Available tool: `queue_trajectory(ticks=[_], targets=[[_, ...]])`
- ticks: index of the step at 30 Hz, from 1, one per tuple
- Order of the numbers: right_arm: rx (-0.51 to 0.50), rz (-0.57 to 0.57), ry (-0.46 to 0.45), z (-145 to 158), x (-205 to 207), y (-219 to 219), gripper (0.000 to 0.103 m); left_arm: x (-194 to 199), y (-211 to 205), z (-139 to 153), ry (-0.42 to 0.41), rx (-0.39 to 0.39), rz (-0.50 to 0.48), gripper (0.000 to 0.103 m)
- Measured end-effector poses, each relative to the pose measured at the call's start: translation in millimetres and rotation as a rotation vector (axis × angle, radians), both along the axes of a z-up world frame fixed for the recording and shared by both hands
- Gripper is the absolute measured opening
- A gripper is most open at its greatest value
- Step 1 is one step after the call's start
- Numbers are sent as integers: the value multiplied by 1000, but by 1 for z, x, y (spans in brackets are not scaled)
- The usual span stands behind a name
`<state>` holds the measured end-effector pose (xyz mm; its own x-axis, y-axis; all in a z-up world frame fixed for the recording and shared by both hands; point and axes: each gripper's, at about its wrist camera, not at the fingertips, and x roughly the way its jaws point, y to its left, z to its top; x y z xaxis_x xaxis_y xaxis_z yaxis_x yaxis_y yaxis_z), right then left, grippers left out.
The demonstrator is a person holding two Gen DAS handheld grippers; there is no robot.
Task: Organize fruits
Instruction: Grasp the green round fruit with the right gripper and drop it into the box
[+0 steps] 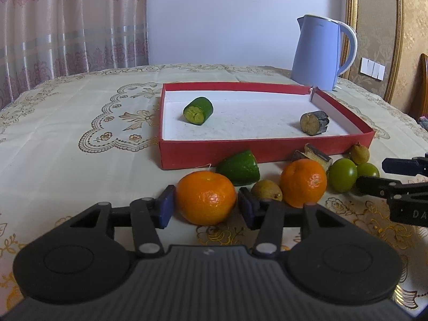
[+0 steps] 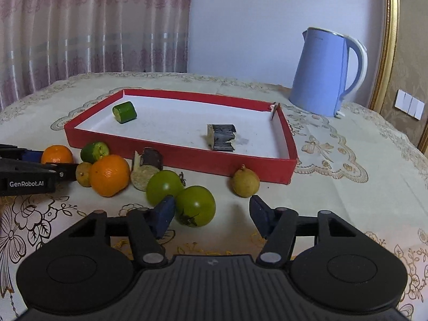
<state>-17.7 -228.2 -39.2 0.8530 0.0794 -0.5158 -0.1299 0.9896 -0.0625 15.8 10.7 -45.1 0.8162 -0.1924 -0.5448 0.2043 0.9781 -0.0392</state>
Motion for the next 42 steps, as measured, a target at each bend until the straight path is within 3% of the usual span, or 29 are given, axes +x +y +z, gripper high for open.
queue_trajectory(ticks=[8, 21, 27, 34, 42], targets=[[69, 43, 35, 1, 4, -1, 32, -1, -2, 1, -7, 22, 3, 43], [93, 19, -1, 4, -1, -5, 31, 2, 2, 2, 5, -11, -5, 43], [39, -17, -68, 16, -2, -12, 31, 2, 2, 1, 3, -10, -6, 43], [36, -57, -112, 32, 34, -23, 31, 2, 2, 1, 3, -17, -8, 43], [8, -90, -9, 17, 94, -25, 31, 2, 3, 1, 3, -25, -11, 43]])
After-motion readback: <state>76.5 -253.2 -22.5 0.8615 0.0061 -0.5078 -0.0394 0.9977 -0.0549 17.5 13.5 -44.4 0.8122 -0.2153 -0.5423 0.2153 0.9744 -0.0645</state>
